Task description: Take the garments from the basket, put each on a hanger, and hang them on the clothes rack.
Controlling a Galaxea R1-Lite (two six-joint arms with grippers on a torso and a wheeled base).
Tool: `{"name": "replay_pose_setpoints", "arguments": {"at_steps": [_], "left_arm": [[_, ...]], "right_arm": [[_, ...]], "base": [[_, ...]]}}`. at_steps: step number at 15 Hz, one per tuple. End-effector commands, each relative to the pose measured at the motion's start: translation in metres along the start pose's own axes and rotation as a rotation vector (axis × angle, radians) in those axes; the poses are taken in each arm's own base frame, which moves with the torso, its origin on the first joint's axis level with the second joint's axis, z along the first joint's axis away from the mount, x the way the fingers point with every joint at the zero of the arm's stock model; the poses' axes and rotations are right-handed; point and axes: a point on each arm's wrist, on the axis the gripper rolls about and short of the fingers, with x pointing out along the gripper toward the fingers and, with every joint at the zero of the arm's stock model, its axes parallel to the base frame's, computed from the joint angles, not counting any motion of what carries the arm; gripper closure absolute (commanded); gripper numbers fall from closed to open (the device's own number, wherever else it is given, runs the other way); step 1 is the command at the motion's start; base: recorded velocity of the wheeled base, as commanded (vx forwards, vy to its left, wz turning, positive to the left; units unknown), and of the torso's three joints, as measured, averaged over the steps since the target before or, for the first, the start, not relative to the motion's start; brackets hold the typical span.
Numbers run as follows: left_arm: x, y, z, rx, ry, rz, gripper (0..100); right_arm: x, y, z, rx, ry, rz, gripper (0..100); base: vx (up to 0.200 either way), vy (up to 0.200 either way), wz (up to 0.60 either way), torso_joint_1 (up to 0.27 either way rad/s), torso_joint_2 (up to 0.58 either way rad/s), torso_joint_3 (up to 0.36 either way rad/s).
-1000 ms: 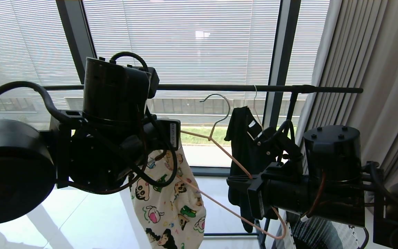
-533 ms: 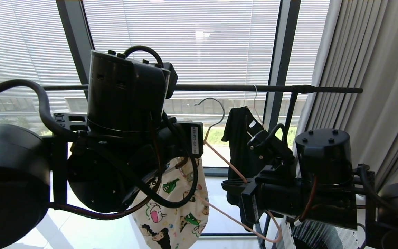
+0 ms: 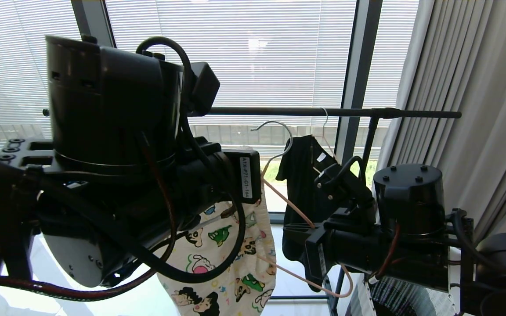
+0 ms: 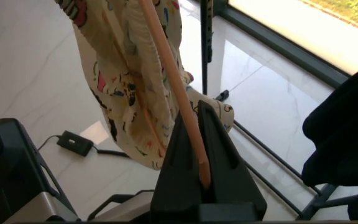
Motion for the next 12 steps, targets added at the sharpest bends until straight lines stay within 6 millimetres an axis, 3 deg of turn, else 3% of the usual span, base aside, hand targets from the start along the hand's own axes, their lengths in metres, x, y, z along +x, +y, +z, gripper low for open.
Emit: {"name": "replay_pose_setpoints", "arguments": {"at_steps": [1, 2, 3, 6, 12], "left_arm": [[-0.004, 0.003, -0.003, 0.001, 0.006, 0.0, 100], [-0.004, 0.004, -0.006, 0.006, 0.015, 0.005, 100], [-0.004, 0.004, -0.008, 0.009, 0.02, 0.007, 0], [-0.004, 0.009, -0.005, 0.005, 0.01, 0.027, 0], [-0.021, 0.047, 0.001, 0.009, -0.035, 0.154, 0]], "right_arm": [[-0.001, 0.003, 0.001, -0.005, -0.015, 0.01, 100], [-0.002, 0.006, 0.002, -0.008, -0.02, 0.021, 100], [-0.002, 0.011, 0.001, -0.014, -0.018, 0.035, 100], [-0.003, 0.016, 0.002, -0.02, -0.027, 0.03, 100], [-0.004, 0.014, 0.002, -0.026, -0.039, -0.022, 100]], "base": [[0.0, 0.0, 0.0, 0.0, 0.0, 0.0], [0.0, 0.0, 0.0, 0.0, 0.0, 0.0], [0.0, 0.0, 0.0, 0.0, 0.0, 0.0], [0.0, 0.0, 0.0, 0.0, 0.0, 0.0], [0.0, 0.0, 0.0, 0.0, 0.0, 0.0]]}}
